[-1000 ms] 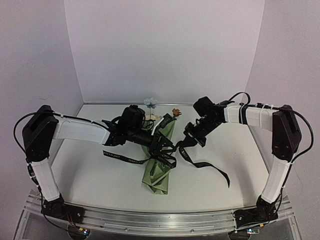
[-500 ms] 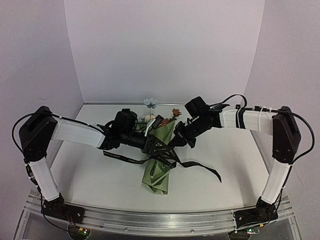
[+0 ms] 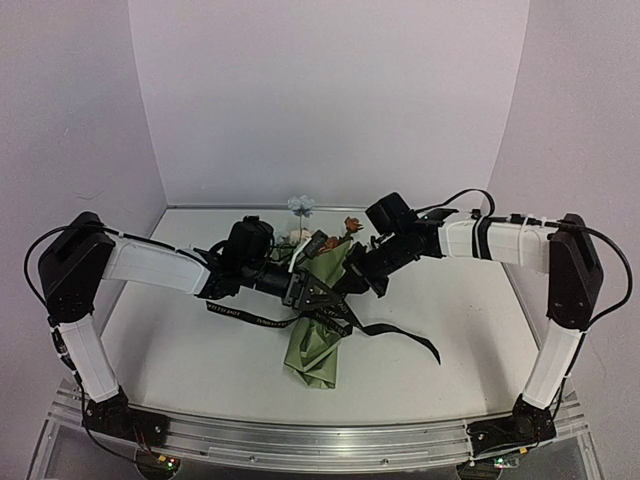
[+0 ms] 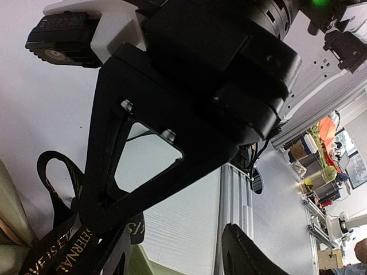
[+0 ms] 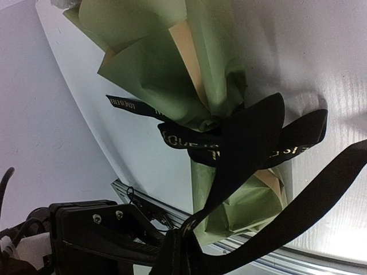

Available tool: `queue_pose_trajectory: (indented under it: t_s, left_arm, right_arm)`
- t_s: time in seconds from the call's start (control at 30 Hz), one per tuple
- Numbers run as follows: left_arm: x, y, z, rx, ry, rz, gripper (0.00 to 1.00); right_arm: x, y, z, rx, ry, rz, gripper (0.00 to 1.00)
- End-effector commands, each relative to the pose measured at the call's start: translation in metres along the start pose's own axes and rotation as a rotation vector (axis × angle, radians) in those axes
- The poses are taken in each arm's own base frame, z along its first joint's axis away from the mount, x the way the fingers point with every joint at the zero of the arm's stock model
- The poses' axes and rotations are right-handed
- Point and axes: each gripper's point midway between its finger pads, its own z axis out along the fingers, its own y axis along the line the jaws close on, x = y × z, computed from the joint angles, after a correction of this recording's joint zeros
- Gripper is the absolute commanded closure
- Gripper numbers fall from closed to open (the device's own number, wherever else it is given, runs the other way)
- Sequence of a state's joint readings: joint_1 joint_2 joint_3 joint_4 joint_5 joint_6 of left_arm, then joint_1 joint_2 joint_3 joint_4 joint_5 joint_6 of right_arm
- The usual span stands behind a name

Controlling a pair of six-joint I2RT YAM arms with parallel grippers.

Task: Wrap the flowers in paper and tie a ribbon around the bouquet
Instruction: Pass from the right arm to the left

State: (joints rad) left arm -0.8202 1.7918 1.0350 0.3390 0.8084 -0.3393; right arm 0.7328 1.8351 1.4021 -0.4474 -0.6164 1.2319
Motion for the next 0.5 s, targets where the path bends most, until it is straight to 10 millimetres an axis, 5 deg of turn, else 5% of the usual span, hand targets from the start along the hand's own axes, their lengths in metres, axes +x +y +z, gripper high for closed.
queue_pose_trajectory:
  t_s: [0.0,0.47]
  left_arm:
    - [-0.015,-0.001,0.007,0.008,-0.021,0.031,0.43]
    - [-0.014,0.028,0.003,-0.146,-0.072,-0.024,0.44]
  right_arm:
    - [0.002,0.028,-0.008,-0.083,-0.032,-0.017,1.0]
    - [0.001,0.027,-0.007,-0.105,-0.066,0.01,1.0]
